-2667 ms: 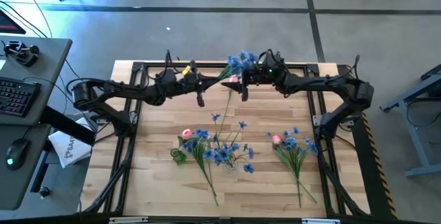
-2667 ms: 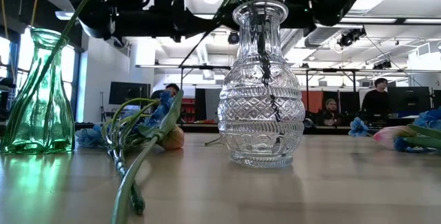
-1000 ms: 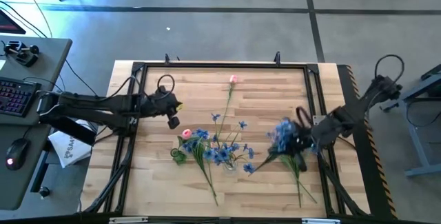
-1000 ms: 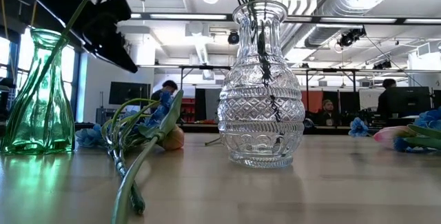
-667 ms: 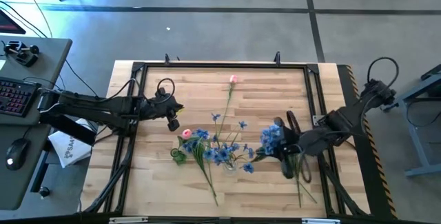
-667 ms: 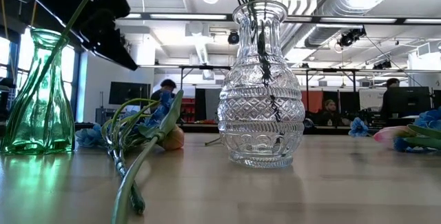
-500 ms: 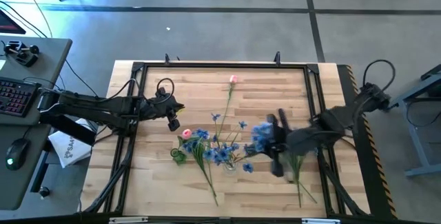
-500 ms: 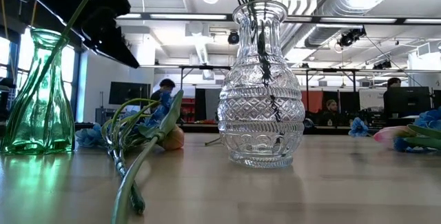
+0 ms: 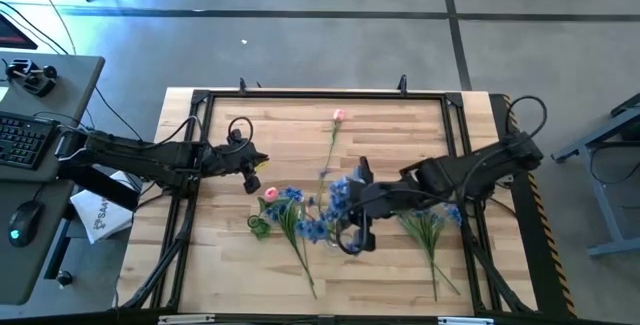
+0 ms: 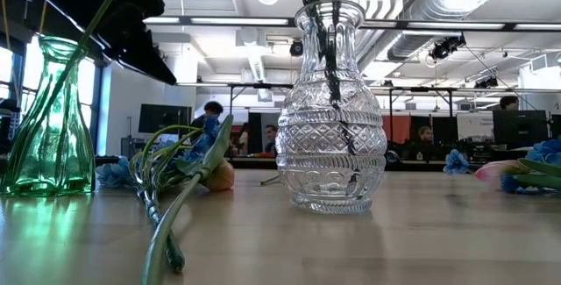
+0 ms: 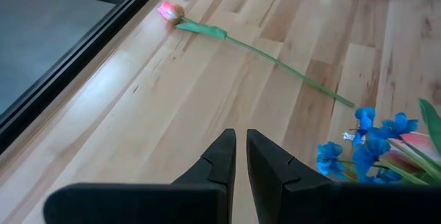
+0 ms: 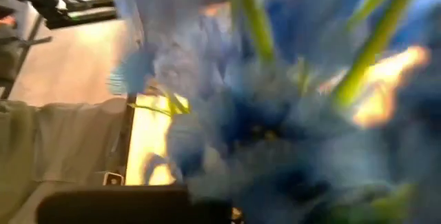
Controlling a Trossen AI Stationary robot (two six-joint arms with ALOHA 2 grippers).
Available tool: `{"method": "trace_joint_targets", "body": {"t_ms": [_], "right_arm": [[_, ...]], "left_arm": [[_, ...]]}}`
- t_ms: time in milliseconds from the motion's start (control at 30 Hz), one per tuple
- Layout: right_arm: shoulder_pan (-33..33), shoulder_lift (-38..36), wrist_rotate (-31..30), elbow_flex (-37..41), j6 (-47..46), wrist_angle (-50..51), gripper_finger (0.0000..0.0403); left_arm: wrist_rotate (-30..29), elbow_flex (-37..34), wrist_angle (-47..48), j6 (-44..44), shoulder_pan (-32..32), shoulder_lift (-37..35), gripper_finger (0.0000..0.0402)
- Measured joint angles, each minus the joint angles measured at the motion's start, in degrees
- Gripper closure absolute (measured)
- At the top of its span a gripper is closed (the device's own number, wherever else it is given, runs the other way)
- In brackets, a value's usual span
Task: Sort flowers into vase by color
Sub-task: Put the top left blue flower into the transparent vase
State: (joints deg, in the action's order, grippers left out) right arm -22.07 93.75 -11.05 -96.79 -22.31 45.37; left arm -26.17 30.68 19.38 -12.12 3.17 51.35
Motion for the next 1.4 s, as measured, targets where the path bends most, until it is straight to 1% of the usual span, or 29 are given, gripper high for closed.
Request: {"method": "trace_joint_targets", "body": {"t_ms": [67, 300, 400, 467, 533, 600, 700, 800, 900, 1000, 1233, 1333, 1400], "right_arm": [[0.54, 0.12, 0.18, 0.09, 0.09, 0.66, 0.0339], [0.97, -2.47, 0.15, 0.09, 1.71, 0.56, 0.0232], [0.51, -3.41, -0.48, 0.09, 1.83, 0.32, 0.0207], [-0.01, -3.49, -0.44, 0.09, 2.34, 0.28, 0.0204], [-0.6, -3.2, -0.22, 0.09, 3.3, 0.3, 0.0212], [-1.0, -2.78, -0.14, 0.09, 4.01, 0.28, 0.023], [-1.46, -2.17, -0.04, 0.09, 4.86, 0.18, 0.0268], [-1.73, -2.03, -1.78, 0.09, 5.02, -0.2, 0.0304], [-1.76, -1.71, -4.0, 0.09, 6.09, -0.27, 0.0316], [-1.01, -1.15, -2.9, 0.11, 6.82, -0.86, 0.0296], [-0.31, -3.07, 5.22, 0.11, 7.81, -2.9, 0.0196], [-0.13, -4.29, 5.39, 0.11, 6.62, -2.33, 0.0168], [0.24, -5.03, 5.31, 0.11, 5.67, -2.28, 0.0158]], "left_arm": [[-0.01, 0.0, 0.02, -0.32, 0.25, 0.0, 0.0378], [-0.02, 0.0, 0.02, -0.39, 0.34, 0.0, 0.0378], [-0.09, 0.0, 0.02, -0.43, 0.32, 0.0, 0.0378], [-0.1, 0.01, 0.02, -0.77, 0.32, 0.0, 0.0378], [-0.09, 0.0, 0.02, -0.81, 0.32, 0.0, 0.0378], [-0.09, 0.0, 0.02, -0.83, 0.32, 0.0, 0.0378], [-0.09, 0.02, 0.02, -0.88, 0.32, 0.0, 0.0378], [-0.11, 0.02, 0.02, -1.26, 0.32, 0.0, 0.0378], [-0.11, 0.02, 0.02, -1.27, 0.32, 0.01, 0.0378], [-0.1, 0.02, 0.02, -1.29, 0.32, 0.02, 0.0378], [-0.07, 0.07, 0.0, -1.31, 0.32, 0.0, 0.0378], [-0.06, 0.07, 0.01, -1.31, 0.32, 0.01, 0.0378], [-0.04, 0.07, 0.0, -1.31, 0.32, 0.0, 0.0378]]}}
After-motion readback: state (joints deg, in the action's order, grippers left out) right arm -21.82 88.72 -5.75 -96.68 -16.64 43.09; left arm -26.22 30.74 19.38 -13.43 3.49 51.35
